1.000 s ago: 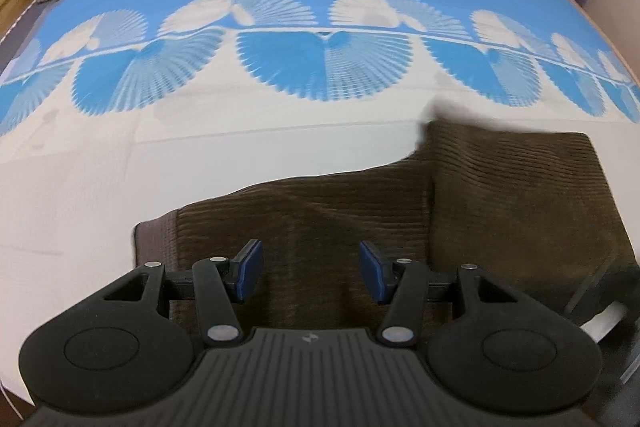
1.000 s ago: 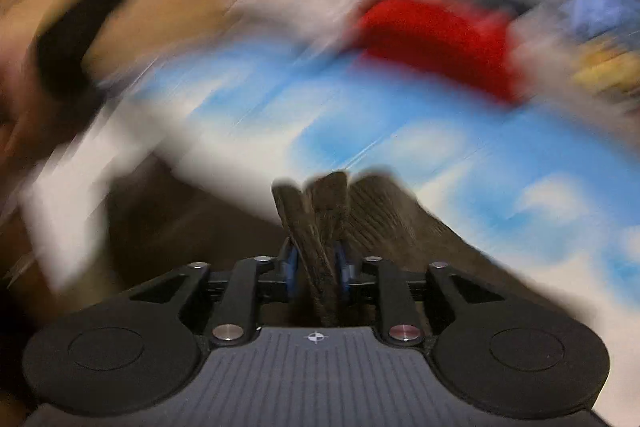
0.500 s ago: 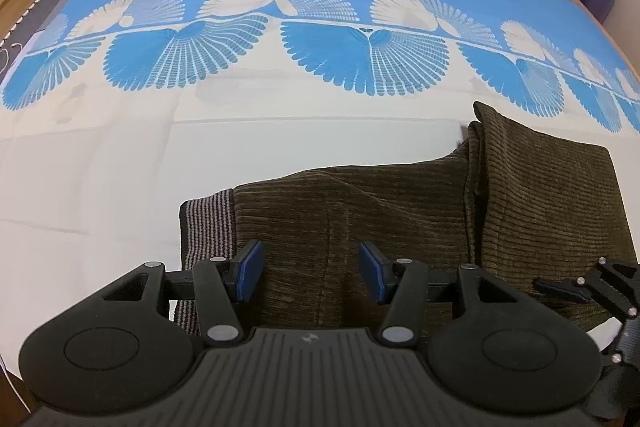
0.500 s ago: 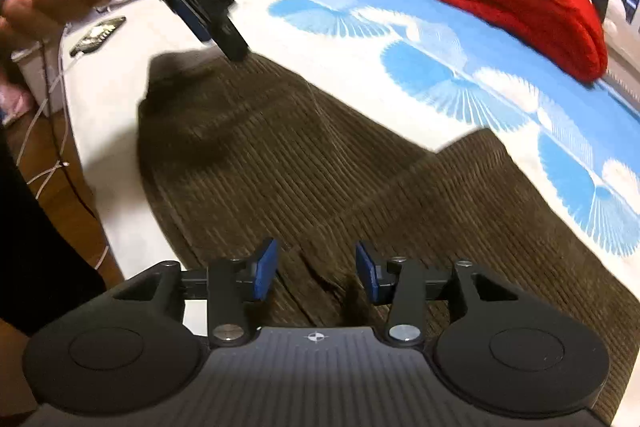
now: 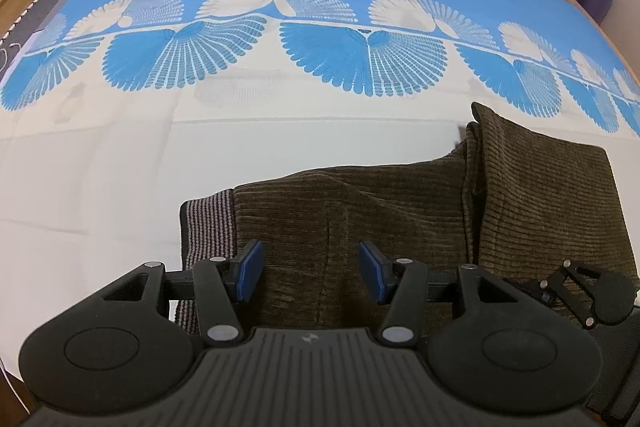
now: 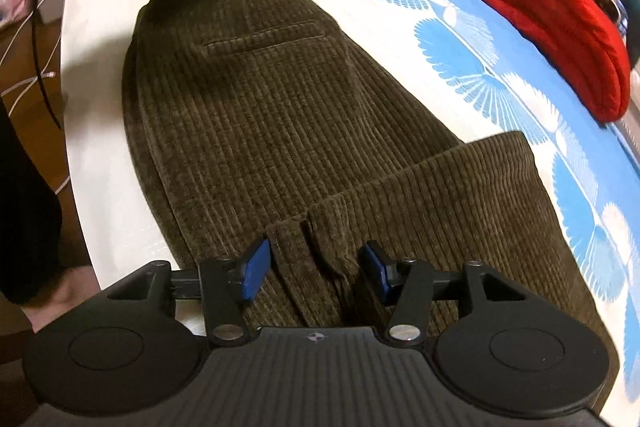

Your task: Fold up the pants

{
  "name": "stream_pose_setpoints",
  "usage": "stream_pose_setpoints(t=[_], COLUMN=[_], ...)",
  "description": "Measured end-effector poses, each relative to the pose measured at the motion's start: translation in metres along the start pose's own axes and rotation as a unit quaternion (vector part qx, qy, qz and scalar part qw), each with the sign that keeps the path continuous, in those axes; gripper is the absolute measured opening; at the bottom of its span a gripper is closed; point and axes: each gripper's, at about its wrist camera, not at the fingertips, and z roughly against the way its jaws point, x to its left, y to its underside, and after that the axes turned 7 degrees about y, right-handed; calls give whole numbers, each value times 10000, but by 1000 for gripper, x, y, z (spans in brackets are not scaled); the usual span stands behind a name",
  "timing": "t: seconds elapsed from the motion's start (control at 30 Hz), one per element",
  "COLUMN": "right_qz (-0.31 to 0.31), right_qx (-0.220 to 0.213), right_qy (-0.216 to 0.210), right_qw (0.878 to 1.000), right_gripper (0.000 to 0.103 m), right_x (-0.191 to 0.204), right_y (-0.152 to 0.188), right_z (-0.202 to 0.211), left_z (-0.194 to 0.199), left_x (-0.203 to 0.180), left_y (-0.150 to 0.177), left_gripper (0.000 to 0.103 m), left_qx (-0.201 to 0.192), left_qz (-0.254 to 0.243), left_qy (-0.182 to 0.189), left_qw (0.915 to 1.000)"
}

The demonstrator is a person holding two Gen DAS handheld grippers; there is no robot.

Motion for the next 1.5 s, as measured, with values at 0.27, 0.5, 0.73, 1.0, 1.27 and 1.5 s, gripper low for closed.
stream_pose_setpoints(t=[0.27,0.5,0.73,1.0,1.27,1.5], right_qz=[-176,-1078,-89,-1718,-3179,-3246], right_qx=[-230,-1341,-394,-730,923,1387], right_qy=[-75,-24,-638,-860,491,367], right_qw=[9996,9851,9971,9787,9423,9349], right_gripper=[28,27,30,34,33,32], right_x=[-18,-65,-29,-95,-167,-169], right_y=[-7,-12,30,69,173,207], right_z=[3,71,48,92,83,80], left_z=[4,7,3,-7,-25,-67], left_x=[5,3,-12,-53,-139,-186], left_y=[1,2,-2,-12,-1,43], left_gripper=[58,58,58,58,58,26], left_qx=[-43,-81,-28,38,447,1413], left_qz=[50,43,-56,-423,-1812,-3106], left_qy=[38,82,107,296,1216,1158], left_qw=[10000,9999,9999,9987,9749,9328])
